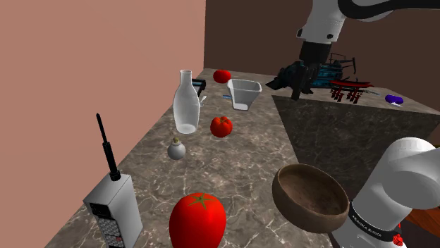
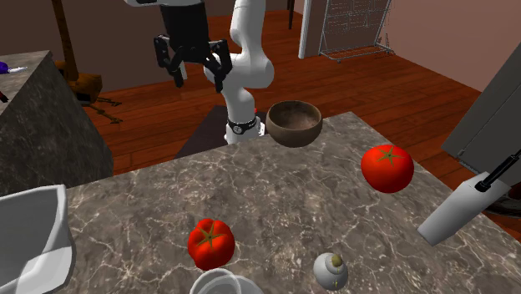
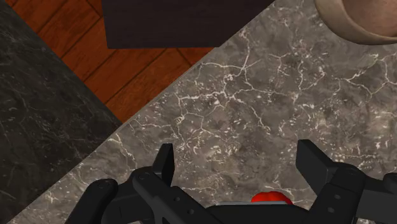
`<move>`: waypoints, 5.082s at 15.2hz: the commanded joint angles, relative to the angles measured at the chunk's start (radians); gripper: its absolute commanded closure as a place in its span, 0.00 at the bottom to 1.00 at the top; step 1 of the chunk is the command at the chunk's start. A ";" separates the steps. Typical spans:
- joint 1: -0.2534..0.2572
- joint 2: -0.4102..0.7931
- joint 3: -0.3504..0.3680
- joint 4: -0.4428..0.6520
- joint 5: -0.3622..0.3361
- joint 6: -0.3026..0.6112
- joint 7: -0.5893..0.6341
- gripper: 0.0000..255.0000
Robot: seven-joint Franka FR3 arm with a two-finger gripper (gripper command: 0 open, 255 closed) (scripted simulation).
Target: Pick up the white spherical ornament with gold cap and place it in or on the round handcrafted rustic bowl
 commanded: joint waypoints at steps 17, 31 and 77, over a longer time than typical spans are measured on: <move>0.060 0.495 0.247 0.284 0.087 0.177 0.306 0.00; 0.185 1.062 0.360 0.817 -0.058 0.164 0.586 0.00; 0.225 1.119 0.366 1.041 -0.076 -0.006 0.623 1.00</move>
